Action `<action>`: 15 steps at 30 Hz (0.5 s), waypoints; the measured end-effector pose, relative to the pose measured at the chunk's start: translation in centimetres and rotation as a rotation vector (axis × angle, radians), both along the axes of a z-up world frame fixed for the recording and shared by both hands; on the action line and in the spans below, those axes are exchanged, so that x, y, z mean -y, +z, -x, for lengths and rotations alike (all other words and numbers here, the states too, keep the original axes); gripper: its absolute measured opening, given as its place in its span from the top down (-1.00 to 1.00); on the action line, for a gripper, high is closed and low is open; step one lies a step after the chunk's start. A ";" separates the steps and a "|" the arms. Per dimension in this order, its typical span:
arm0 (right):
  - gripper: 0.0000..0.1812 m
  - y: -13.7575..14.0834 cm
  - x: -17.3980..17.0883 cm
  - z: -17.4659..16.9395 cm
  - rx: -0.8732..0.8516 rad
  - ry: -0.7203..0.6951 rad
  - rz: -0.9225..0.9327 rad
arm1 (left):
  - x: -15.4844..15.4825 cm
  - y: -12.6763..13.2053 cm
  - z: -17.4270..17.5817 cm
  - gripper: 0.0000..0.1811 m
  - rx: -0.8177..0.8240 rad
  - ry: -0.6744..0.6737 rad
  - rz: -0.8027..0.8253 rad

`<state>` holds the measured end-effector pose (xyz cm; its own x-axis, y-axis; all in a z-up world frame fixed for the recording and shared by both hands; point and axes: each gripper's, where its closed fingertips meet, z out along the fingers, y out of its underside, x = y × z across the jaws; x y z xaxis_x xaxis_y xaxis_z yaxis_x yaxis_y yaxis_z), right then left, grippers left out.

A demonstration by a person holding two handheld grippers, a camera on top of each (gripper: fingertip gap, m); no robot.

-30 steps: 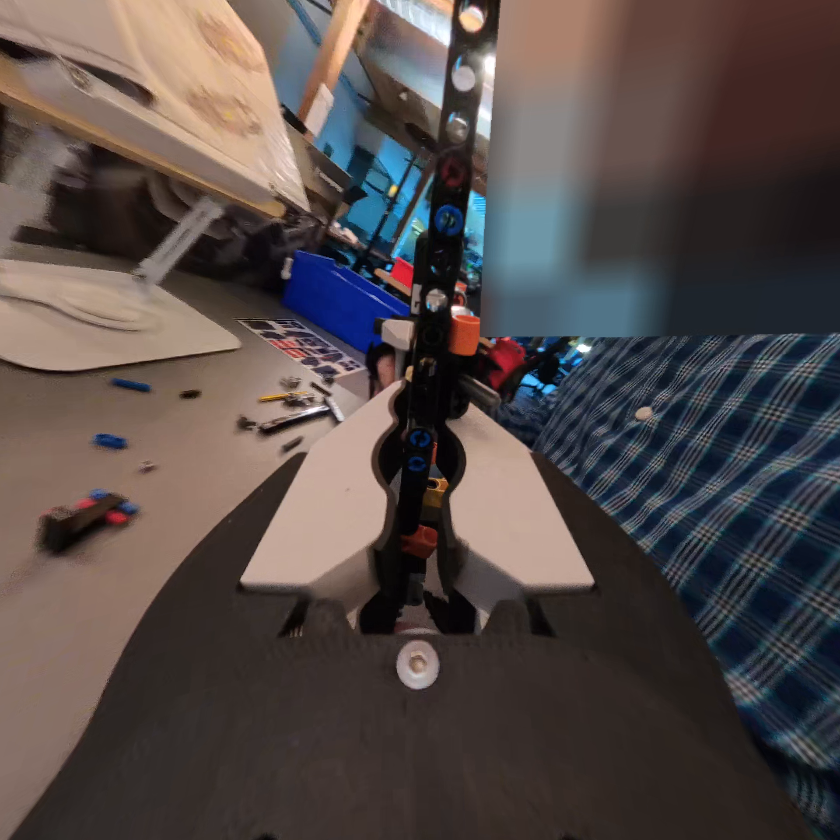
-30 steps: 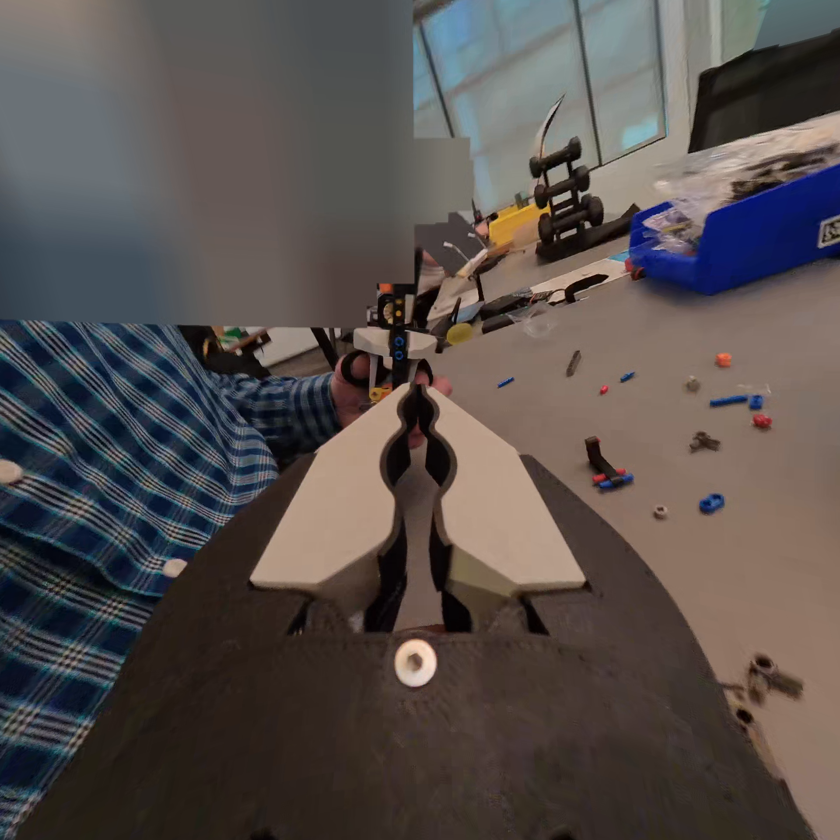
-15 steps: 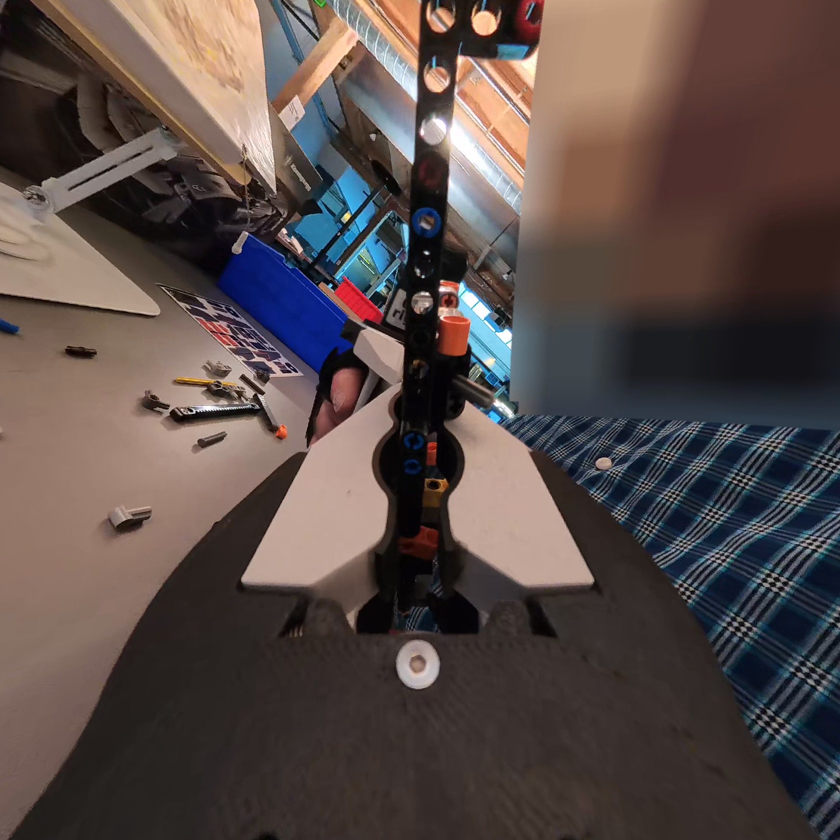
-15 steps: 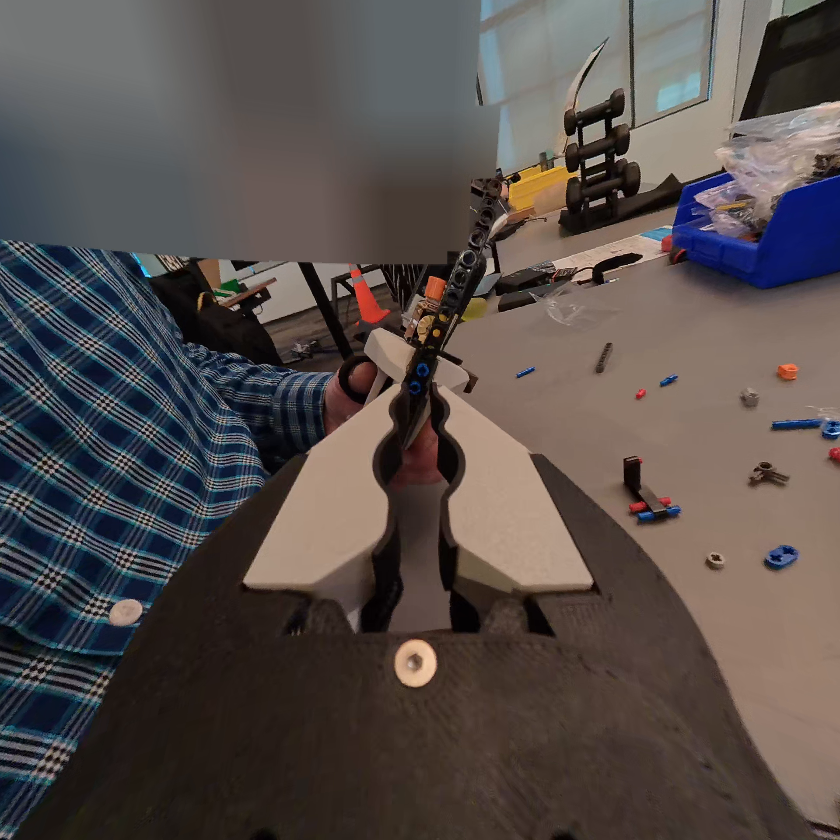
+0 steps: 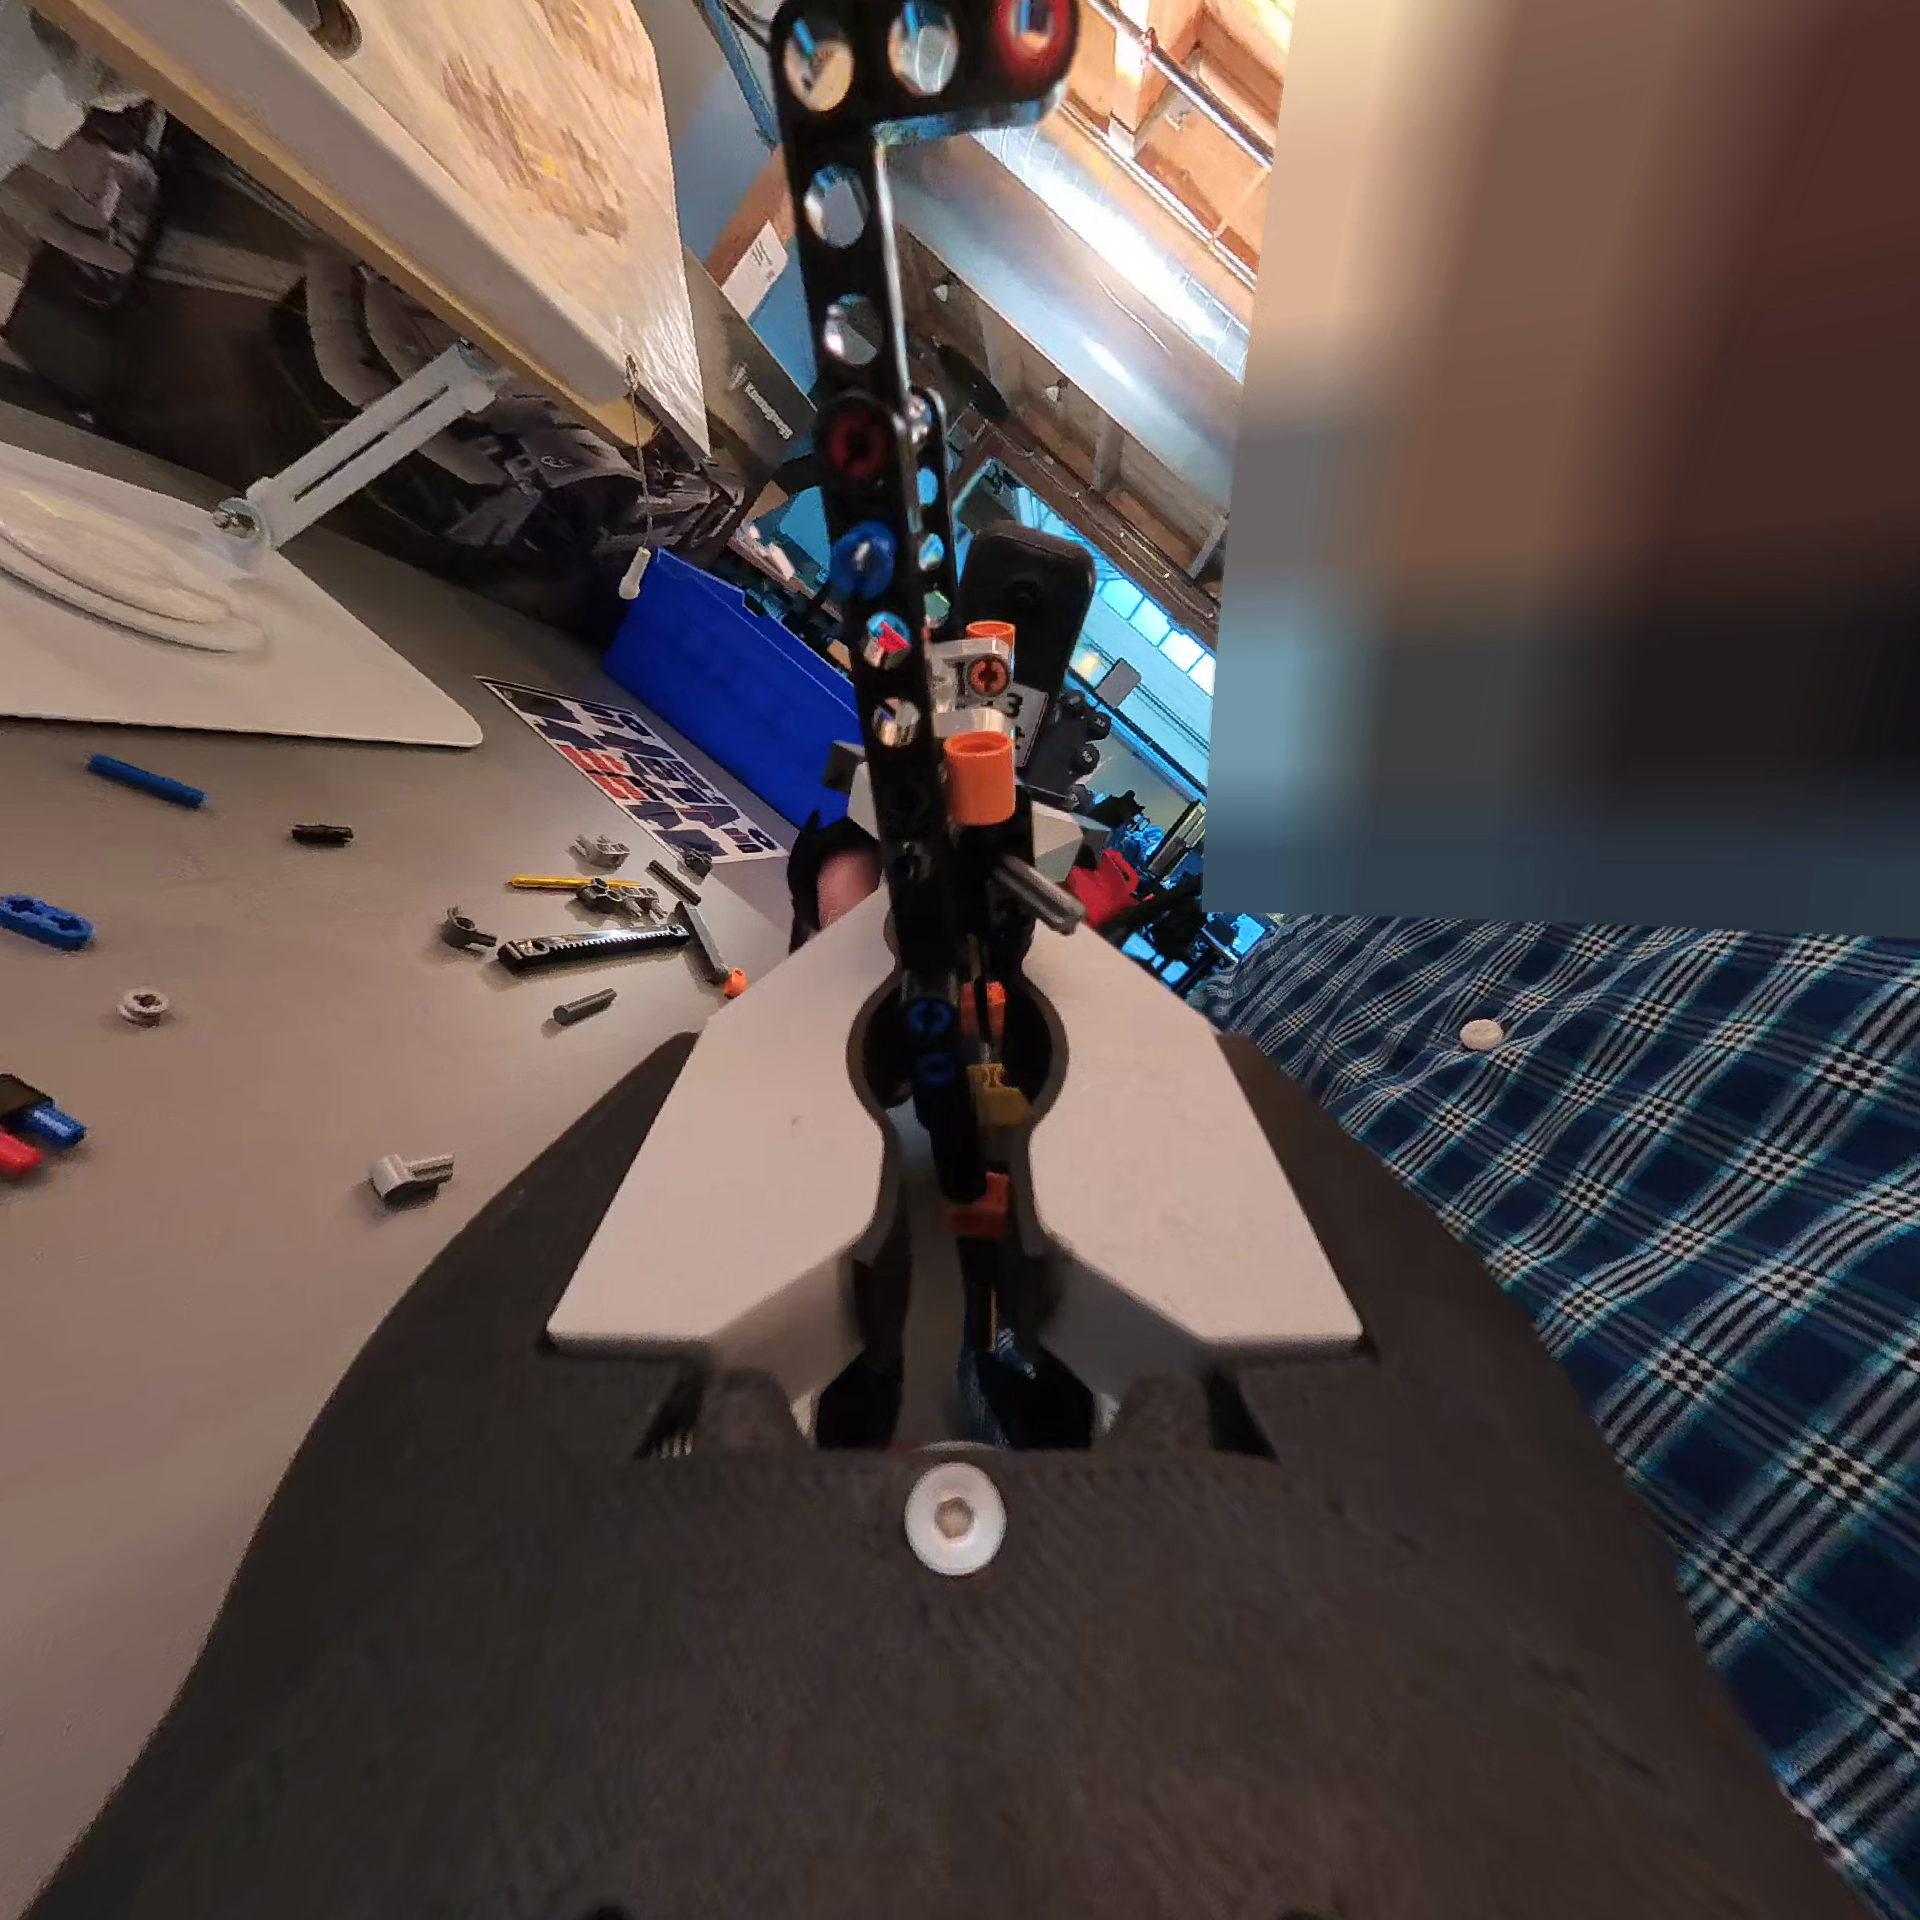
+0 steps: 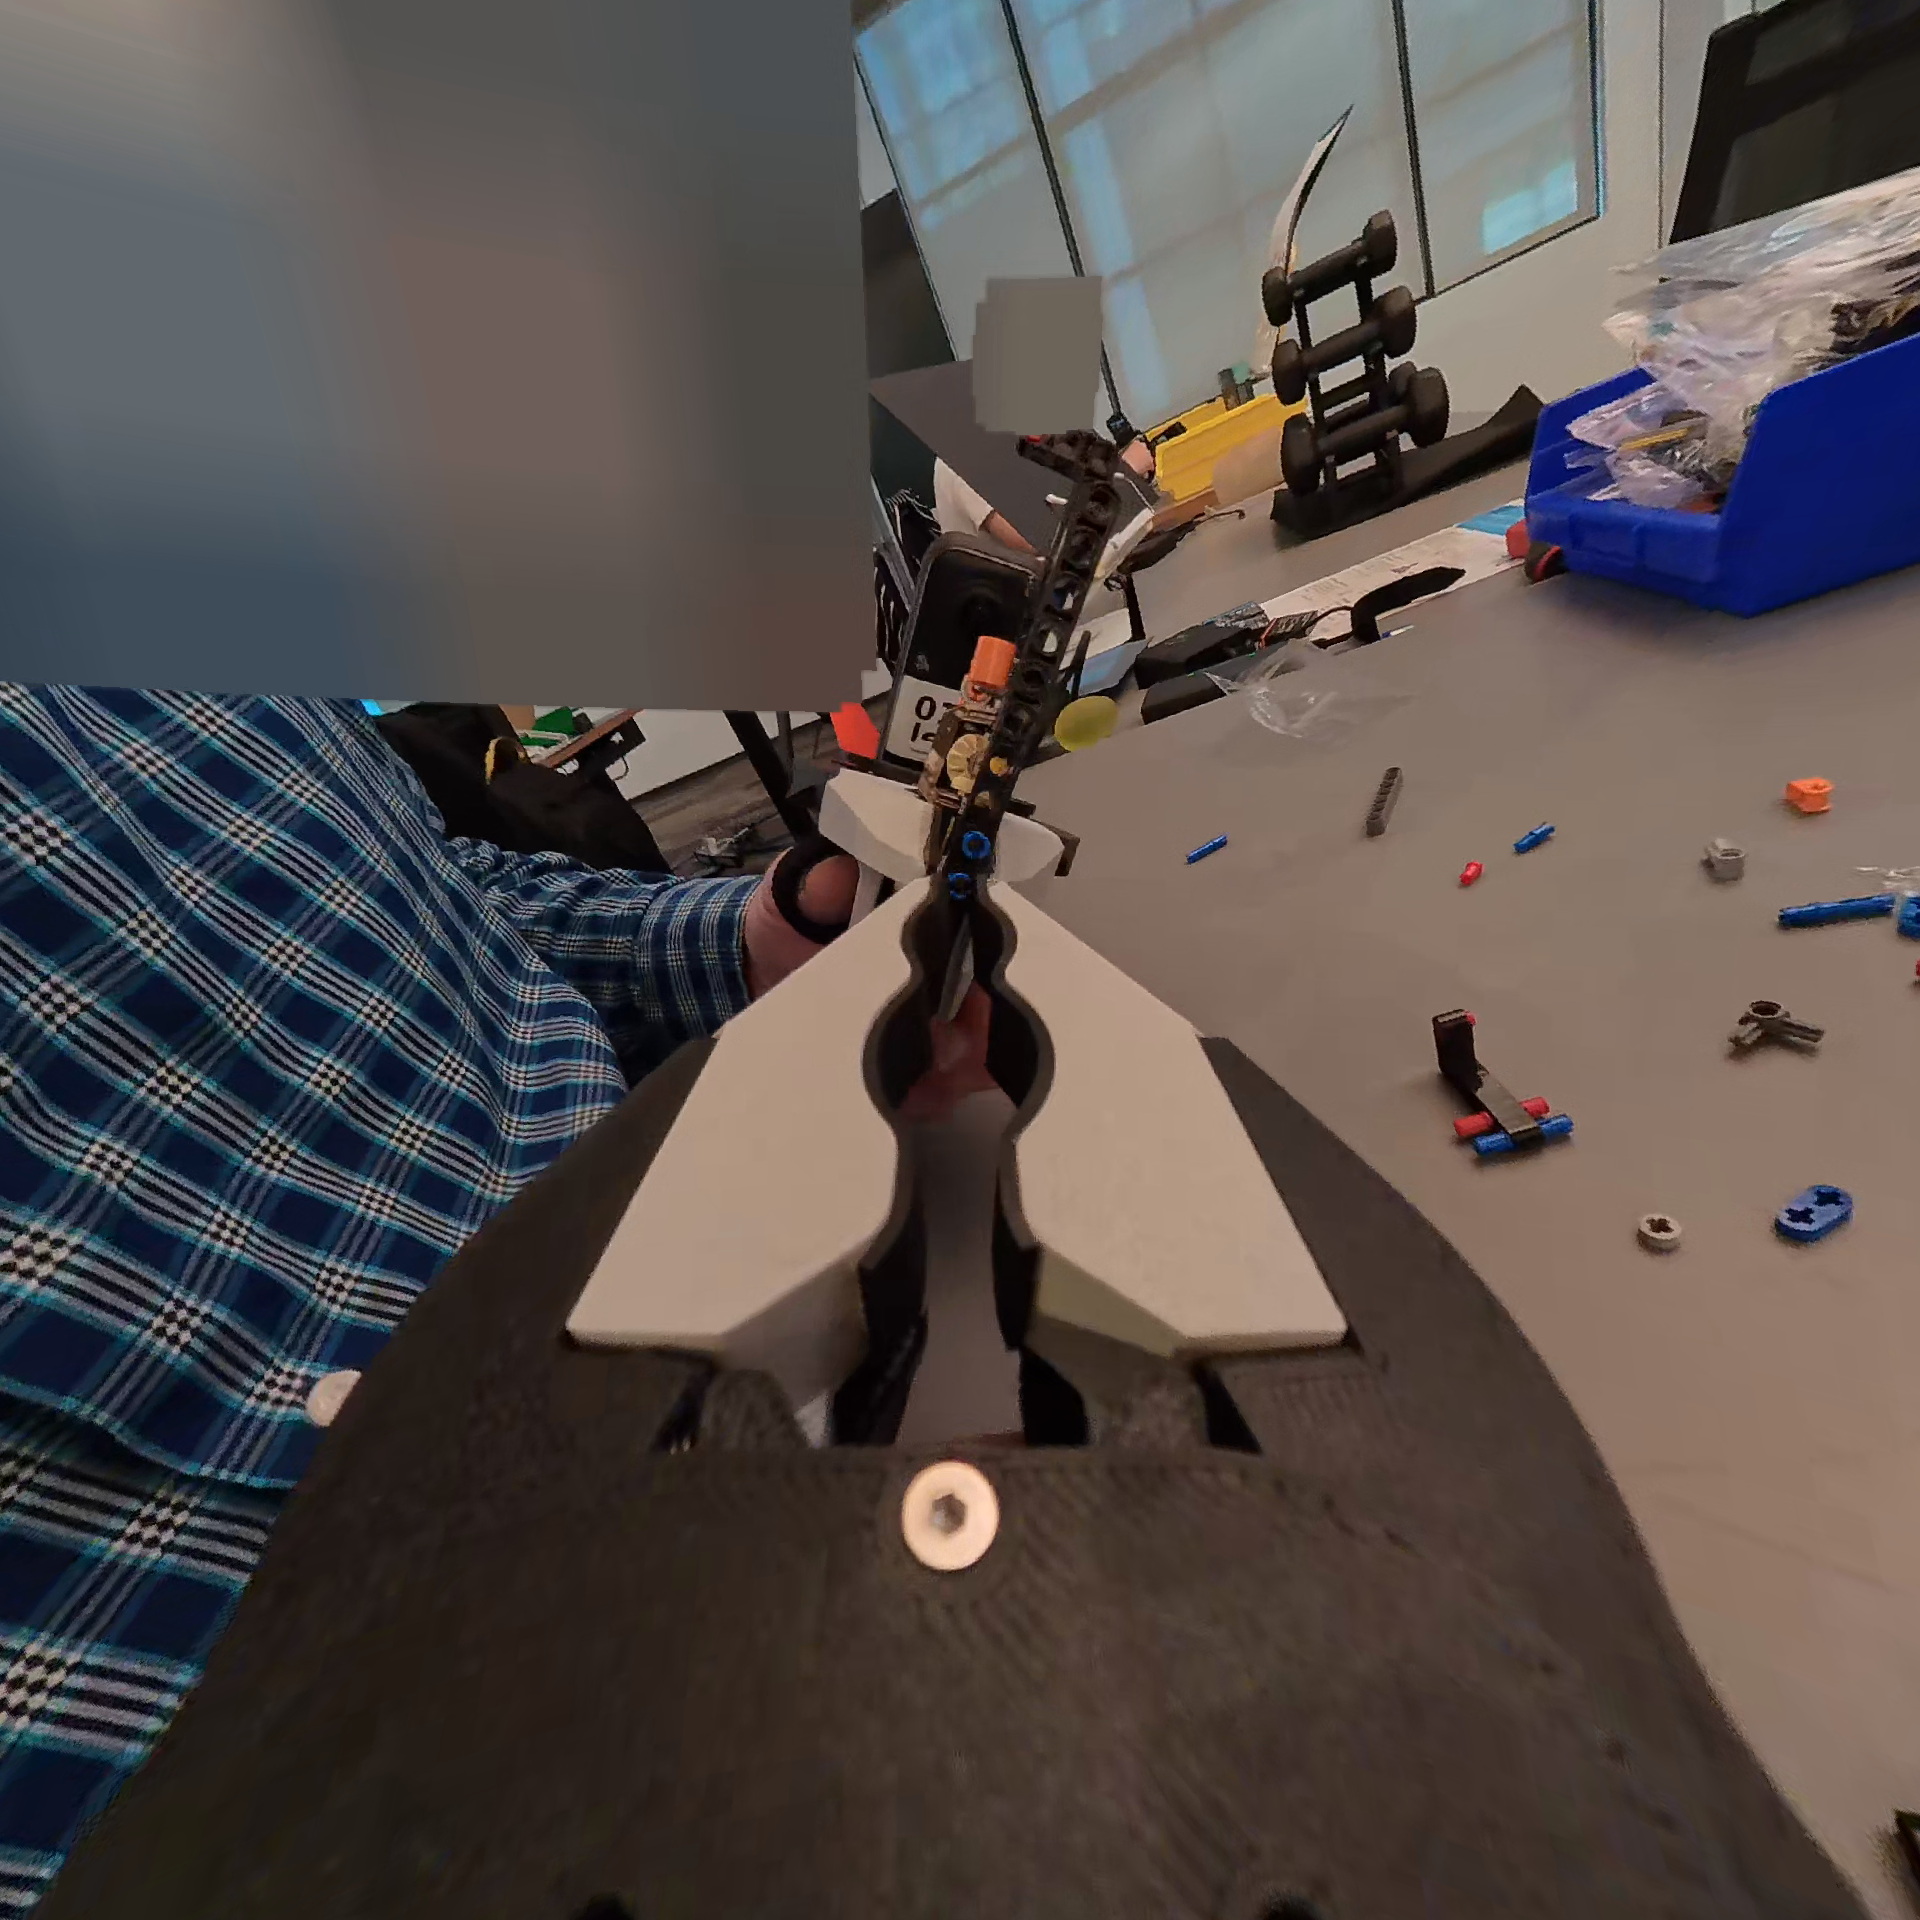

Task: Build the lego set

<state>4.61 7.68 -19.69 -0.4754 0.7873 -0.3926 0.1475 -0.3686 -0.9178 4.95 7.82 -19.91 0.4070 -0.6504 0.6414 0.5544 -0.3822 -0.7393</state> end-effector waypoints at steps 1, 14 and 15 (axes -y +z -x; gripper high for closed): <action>0.99 0.0 0.0 0.0 0.003 0.004 0.009 | 0.1 0.1 0.0 0.92 0.002 -0.006 -0.001; 0.99 0.7 0.4 -0.3 -0.012 0.021 0.062 | 0.4 0.5 -0.6 0.92 -0.063 -0.004 -0.064; 1.00 0.7 0.4 -0.3 -0.020 0.027 0.092 | 0.5 0.5 -0.6 0.94 -0.075 -0.005 -0.071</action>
<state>4.86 7.33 -18.96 -0.5045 0.7351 -0.4529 0.1402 -0.4478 -0.8831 5.54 7.36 -19.40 0.4492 -0.6949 0.5615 0.4946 -0.3300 -0.8040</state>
